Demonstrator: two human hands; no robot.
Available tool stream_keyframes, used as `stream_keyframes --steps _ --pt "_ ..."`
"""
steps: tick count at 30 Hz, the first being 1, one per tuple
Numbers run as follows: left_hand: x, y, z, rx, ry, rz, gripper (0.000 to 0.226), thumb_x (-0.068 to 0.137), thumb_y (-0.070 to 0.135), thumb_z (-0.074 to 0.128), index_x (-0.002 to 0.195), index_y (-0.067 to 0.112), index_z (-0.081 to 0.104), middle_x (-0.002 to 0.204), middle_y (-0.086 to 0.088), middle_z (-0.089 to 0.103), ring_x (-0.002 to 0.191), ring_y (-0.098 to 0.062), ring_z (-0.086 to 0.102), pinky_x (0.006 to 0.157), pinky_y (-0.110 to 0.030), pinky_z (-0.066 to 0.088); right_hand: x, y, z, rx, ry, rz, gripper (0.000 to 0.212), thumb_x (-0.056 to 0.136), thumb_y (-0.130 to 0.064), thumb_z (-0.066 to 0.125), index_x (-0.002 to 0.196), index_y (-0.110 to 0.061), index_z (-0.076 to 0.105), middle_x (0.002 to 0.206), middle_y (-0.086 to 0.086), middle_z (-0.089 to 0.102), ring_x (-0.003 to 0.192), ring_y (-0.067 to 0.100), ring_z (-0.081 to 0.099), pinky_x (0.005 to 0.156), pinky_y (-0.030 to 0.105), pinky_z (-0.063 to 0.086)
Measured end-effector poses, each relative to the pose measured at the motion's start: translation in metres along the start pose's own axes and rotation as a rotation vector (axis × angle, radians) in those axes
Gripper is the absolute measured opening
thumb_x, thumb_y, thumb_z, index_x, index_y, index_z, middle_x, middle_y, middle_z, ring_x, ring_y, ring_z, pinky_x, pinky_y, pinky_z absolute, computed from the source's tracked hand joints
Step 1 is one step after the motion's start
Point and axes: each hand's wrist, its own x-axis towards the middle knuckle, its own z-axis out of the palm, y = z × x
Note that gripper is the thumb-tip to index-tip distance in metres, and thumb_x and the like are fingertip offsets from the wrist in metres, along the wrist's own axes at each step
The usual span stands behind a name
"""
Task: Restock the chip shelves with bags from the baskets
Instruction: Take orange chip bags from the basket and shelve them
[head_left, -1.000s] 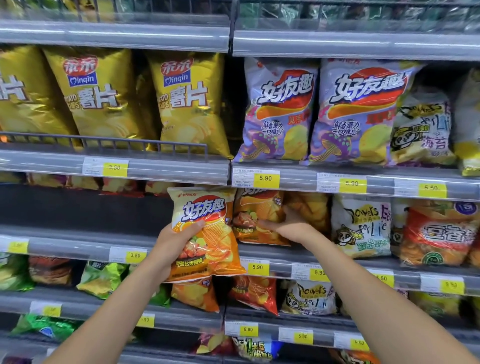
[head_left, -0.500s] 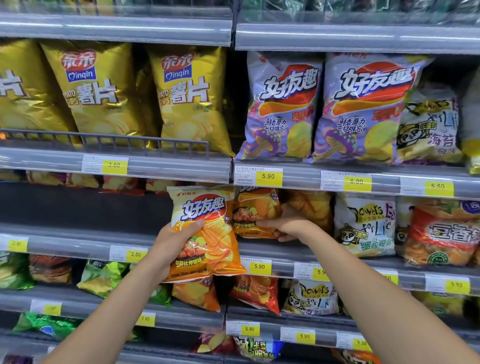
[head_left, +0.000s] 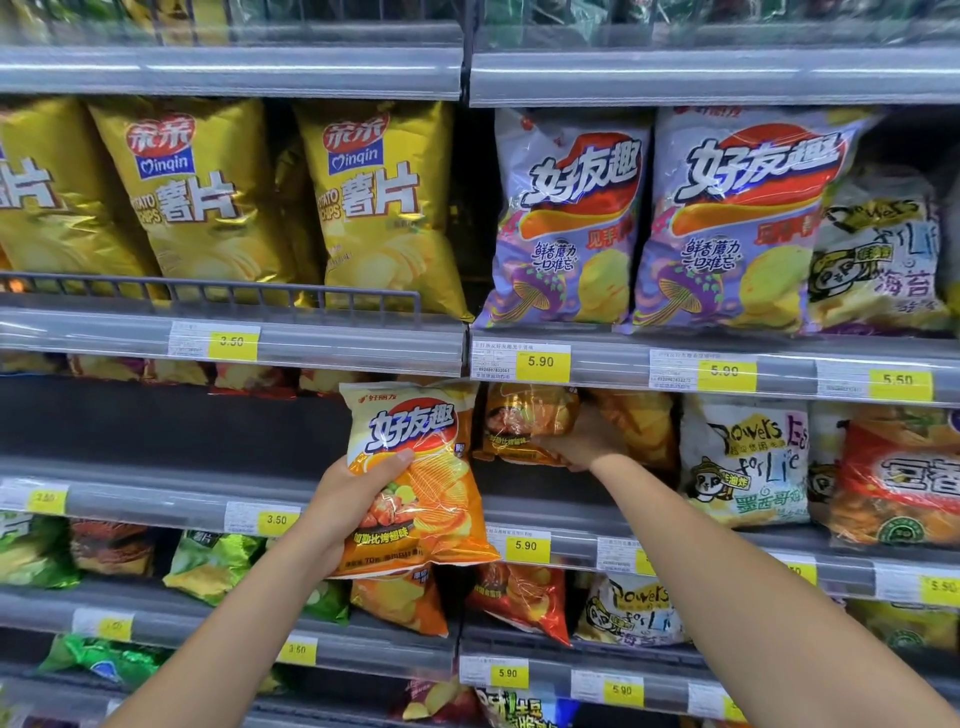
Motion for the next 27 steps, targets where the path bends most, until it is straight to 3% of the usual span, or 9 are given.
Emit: stream_keyframes --steps 4,9,11,13,15,18,21,23,27 --pt "-0.002 0.000 0.001 0.001 0.000 0.002 0.044 0.088 0.038 0.081 0.123 0.017 0.067 0.101 -0.010 0.081 0.090 -0.032 0.079 0.089 -0.053 0.062 0.007 0.002 0.005 -0.094 0.020 -0.008 0.076 0.070 -0.066 0.080 0.125 -0.018 0.059 0.119 0.005 0.071 0.100 0.028 0.071 0.088 0.042 0.060" --pt "-0.003 0.002 0.005 0.010 -0.014 0.008 0.044 0.087 0.038 0.081 0.124 0.018 0.067 0.101 -0.009 0.081 0.090 -0.031 0.079 0.087 -0.051 0.062 -0.012 -0.007 -0.008 -0.104 0.021 -0.021 0.090 0.078 -0.058 0.080 0.147 -0.012 0.044 0.146 0.010 0.054 0.131 0.031 0.055 0.104 0.038 0.048" --pt "-0.003 0.006 0.011 0.017 -0.031 0.017 0.043 0.087 0.038 0.081 0.123 0.018 0.067 0.100 -0.009 0.081 0.089 -0.030 0.079 0.084 -0.048 0.063 -0.020 -0.010 -0.016 -0.114 0.070 -0.035 0.089 0.081 -0.060 0.076 0.148 -0.011 0.043 0.148 0.010 0.052 0.134 0.031 0.052 0.103 0.037 0.046" --pt "-0.002 0.011 0.021 0.022 -0.052 0.018 0.042 0.087 0.038 0.081 0.121 0.018 0.068 0.099 -0.008 0.081 0.088 -0.030 0.079 0.084 -0.047 0.063 -0.034 -0.014 -0.024 -0.059 0.067 -0.063 0.073 0.087 -0.063 0.068 0.140 -0.014 0.054 0.140 0.009 0.060 0.124 0.029 0.059 0.096 0.036 0.048" --pt "0.000 0.017 0.033 0.036 -0.082 0.011 0.042 0.087 0.039 0.081 0.121 0.017 0.068 0.099 -0.009 0.081 0.088 -0.030 0.079 0.084 -0.046 0.063 -0.056 -0.021 -0.036 0.149 -0.041 -0.082 0.060 0.089 -0.067 0.063 0.130 -0.023 0.064 0.122 0.007 0.069 0.102 0.022 0.065 0.087 0.035 0.052" --pt "0.009 0.025 0.054 0.041 -0.112 -0.004 0.046 0.085 0.040 0.083 0.120 0.012 0.070 0.096 -0.011 0.081 0.087 -0.030 0.079 0.084 -0.046 0.063 -0.091 -0.027 -0.057 0.276 -0.305 -0.054 0.049 0.087 -0.073 0.059 0.117 -0.034 0.064 0.100 0.002 0.070 0.071 0.014 0.052 0.061 0.024 0.040" --pt "0.018 0.031 0.077 0.031 -0.119 -0.033 0.053 0.082 0.042 0.086 0.120 0.009 0.068 0.094 -0.013 0.081 0.085 -0.032 0.079 0.084 -0.050 0.064 -0.100 -0.021 -0.065 0.105 -0.479 -0.034 0.093 0.066 -0.088 0.067 0.135 -0.027 0.057 0.106 0.001 0.071 0.072 0.015 0.049 0.057 0.024 0.036" --pt "0.025 0.033 0.089 0.037 -0.123 -0.032 0.061 0.078 0.050 0.088 0.121 0.013 0.066 0.095 -0.011 0.081 0.085 -0.030 0.079 0.084 -0.048 0.064 -0.100 -0.017 -0.064 0.033 -0.467 -0.022 0.114 0.065 -0.083 0.074 0.154 -0.021 0.037 0.087 0.005 0.066 0.071 0.016 0.052 0.059 0.026 0.040" --pt "0.033 0.038 0.100 0.060 -0.175 -0.055 0.105 0.044 0.072 0.093 0.128 0.019 0.060 0.104 -0.009 0.080 0.094 -0.029 0.078 0.091 -0.050 0.062 -0.098 -0.005 -0.070 0.147 -0.339 0.006 0.100 0.083 -0.060 0.075 0.161 -0.021 0.026 0.072 -0.005 0.050 0.064 0.009 0.048 0.057 0.019 0.039"
